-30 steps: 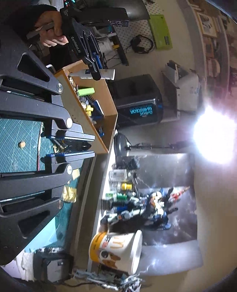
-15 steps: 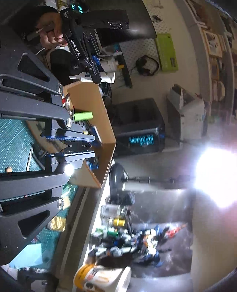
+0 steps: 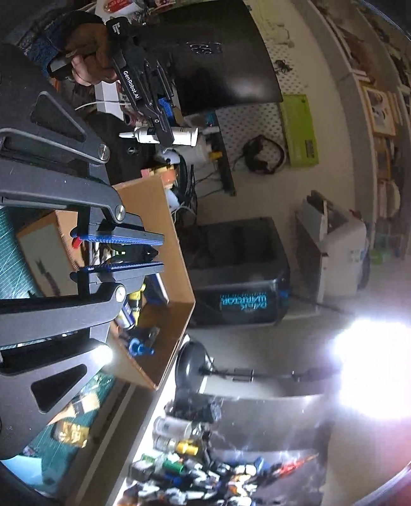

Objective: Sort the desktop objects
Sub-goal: 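Lower the pliers into the box and open the right tool while the left tool lowers the tube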

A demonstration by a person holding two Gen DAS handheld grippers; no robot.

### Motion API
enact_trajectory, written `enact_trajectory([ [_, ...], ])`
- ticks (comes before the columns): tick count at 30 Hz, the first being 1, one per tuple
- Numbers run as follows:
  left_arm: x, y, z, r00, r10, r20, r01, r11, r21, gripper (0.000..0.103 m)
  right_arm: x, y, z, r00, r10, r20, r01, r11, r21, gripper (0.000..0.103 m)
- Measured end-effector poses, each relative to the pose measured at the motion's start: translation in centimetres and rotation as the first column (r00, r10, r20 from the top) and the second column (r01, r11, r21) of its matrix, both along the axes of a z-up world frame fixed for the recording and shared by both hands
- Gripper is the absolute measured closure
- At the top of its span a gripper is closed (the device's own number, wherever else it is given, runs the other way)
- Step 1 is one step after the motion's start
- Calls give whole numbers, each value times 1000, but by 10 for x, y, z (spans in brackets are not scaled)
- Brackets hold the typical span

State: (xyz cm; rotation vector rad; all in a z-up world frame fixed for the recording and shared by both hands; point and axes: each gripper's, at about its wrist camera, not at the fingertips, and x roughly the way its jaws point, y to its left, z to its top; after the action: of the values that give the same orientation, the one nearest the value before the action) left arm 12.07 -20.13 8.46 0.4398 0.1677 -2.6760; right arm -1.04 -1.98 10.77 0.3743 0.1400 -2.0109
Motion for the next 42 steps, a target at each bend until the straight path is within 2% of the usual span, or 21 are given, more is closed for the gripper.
enact_trajectory([
  [16,-9,2,8,1000,-10,-3,10,1000,-11,80,0,-16,6,999,45,-12,-45,999,2,93],
  [29,-36,9,34,1000,-17,6,17,998,-67,80,-6,-29,28,997,71,-39,-71,997,2,93],
  [37,-70,6,42,998,-34,56,40,994,-105,80,-29,-48,30,997,76,-12,-76,997,15,93],
  [42,-98,2,37,991,-41,128,57,990,-129,80,-49,-59,25,997,69,15,-70,997,29,93],
])
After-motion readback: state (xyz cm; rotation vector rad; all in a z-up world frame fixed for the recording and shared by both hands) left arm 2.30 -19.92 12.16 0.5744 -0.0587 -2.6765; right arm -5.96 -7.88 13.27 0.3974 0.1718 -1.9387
